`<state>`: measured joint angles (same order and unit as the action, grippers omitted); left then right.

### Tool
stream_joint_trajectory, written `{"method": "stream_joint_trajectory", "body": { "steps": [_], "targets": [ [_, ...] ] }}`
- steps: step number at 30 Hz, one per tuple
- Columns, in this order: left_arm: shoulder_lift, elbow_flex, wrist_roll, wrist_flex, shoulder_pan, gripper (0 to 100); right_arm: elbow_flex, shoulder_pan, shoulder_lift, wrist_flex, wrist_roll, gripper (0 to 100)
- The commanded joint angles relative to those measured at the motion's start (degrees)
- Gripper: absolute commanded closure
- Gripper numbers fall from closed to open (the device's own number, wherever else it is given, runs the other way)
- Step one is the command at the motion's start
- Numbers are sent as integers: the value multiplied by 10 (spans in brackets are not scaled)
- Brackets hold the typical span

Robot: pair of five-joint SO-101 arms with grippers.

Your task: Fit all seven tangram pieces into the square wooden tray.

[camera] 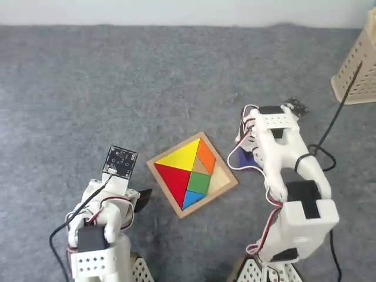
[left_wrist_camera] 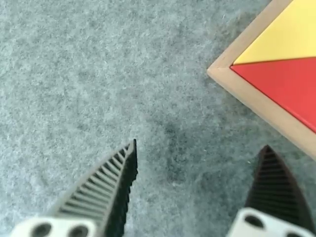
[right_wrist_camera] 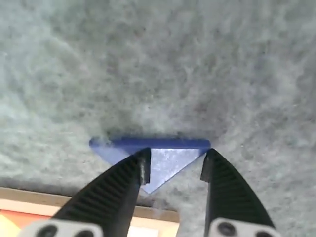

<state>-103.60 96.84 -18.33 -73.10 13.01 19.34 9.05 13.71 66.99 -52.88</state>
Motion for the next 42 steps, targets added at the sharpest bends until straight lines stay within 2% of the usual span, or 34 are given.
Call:
{"method": "stream_joint_trajectory", "body": {
  "steps": [1,6,10,14,18,24,31,34,38,42],
  "targets": [
    [-8,-3,-3,0,-3,647,-26,0,17,21,-7,808],
    [-8,-3,-3,0,-3,647,-40,-50,22,21,-4,809],
    [-8,-3,-3,0,-3,647,-58,-91,22,24,94,809],
    [-8,-3,-3,0,-3,647,-76,-107,22,24,48,818],
    [-8,-3,-3,0,-3,647,-98,-109,18,29,47,864],
    [-8,-3,-3,0,-3,647,-106,-112,17,59,-20,816],
    [-8,-3,-3,0,-3,647,-104,-95,23,56,-19,801],
    [-8,-3,-3,0,-3,647,-104,-93,23,55,-4,846],
    [-8,-3,-3,0,-3,647,-106,-92,23,54,62,902],
    [-8,-3,-3,0,-3,647,-106,-95,23,54,43,918]
  ]
}}
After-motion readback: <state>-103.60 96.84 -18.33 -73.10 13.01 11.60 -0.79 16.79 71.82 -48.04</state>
